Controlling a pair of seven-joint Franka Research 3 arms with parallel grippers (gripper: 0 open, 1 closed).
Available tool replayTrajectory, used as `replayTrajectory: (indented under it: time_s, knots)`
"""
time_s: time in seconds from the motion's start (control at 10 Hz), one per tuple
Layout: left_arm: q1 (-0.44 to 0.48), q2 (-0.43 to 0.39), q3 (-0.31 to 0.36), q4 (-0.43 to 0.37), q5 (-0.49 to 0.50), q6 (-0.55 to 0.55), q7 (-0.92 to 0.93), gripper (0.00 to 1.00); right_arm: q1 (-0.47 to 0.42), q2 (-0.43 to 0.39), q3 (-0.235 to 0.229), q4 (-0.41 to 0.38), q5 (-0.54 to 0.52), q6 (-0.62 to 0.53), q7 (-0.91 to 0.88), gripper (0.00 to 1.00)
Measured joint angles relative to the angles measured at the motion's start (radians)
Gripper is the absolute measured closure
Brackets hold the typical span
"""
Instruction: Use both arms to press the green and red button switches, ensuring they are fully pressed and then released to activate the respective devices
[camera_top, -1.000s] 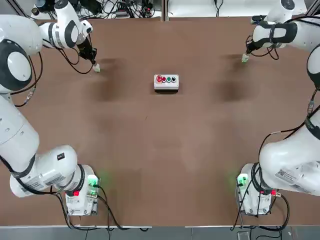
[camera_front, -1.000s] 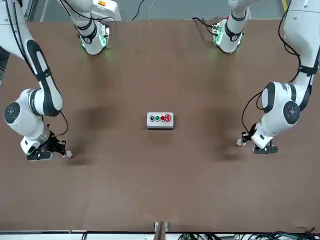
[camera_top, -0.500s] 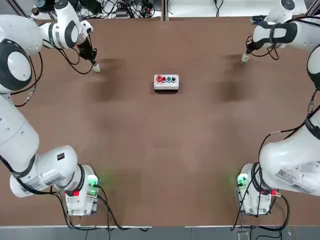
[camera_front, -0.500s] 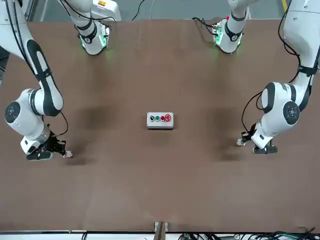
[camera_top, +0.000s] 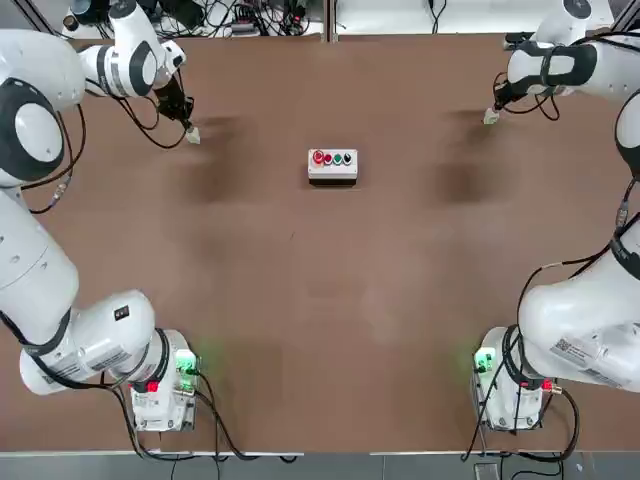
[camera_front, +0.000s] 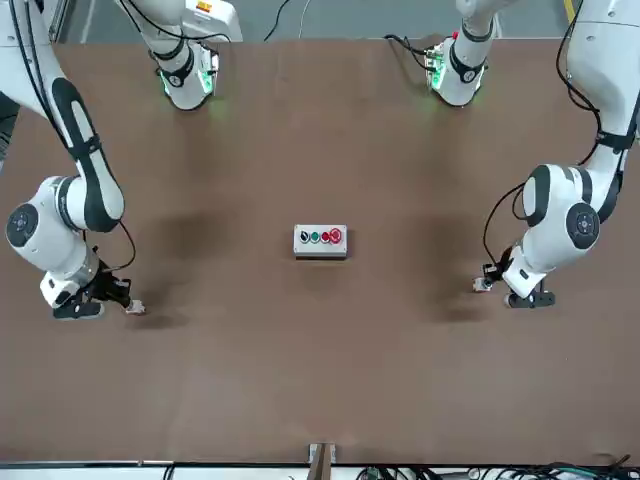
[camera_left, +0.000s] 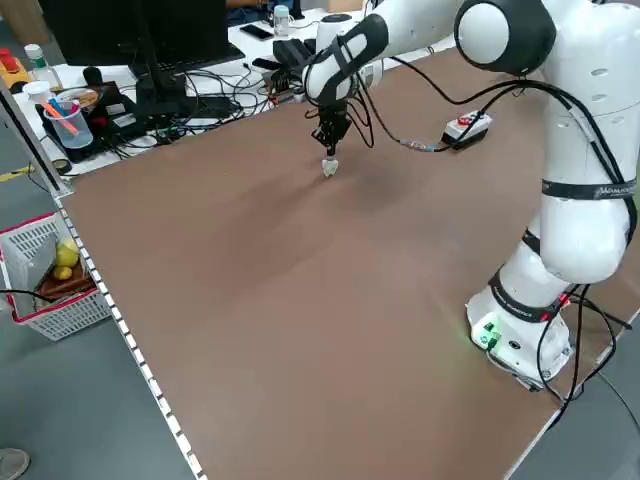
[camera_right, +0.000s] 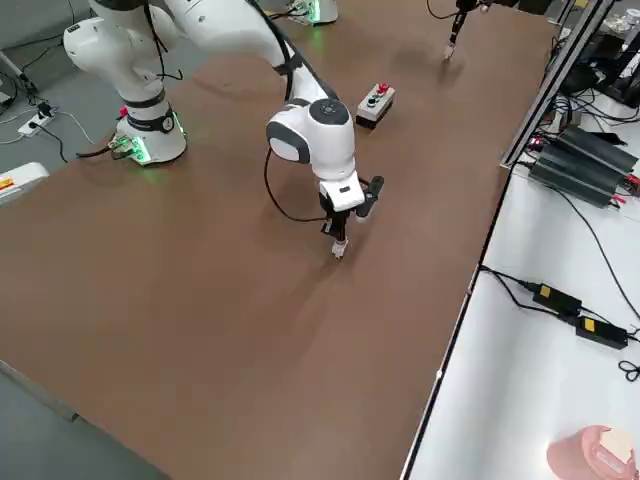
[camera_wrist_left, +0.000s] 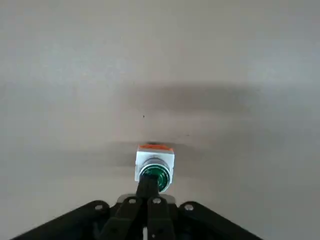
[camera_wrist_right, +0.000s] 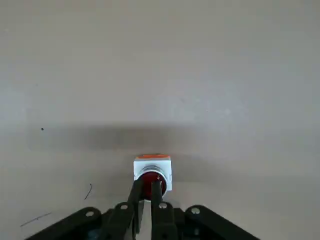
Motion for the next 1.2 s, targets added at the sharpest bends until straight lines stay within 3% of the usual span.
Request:
replayTrajectory:
  time_s: [0.7, 1.2]
  knots:
    - [0.000, -0.008, -0.005, 0.011, 0.003, -0.027, 0.000, 0.99, 0.000, -0.001, 0.000, 0.017, 0.000, -0.063, 0.003, 0.88]
    - [0.000, -0.066, -0.012, 0.115, 0.003, -0.248, -0.001, 0.96, 0.000, -0.001, -0.001, 0.024, 0.000, -0.064, 0.005, 0.88]
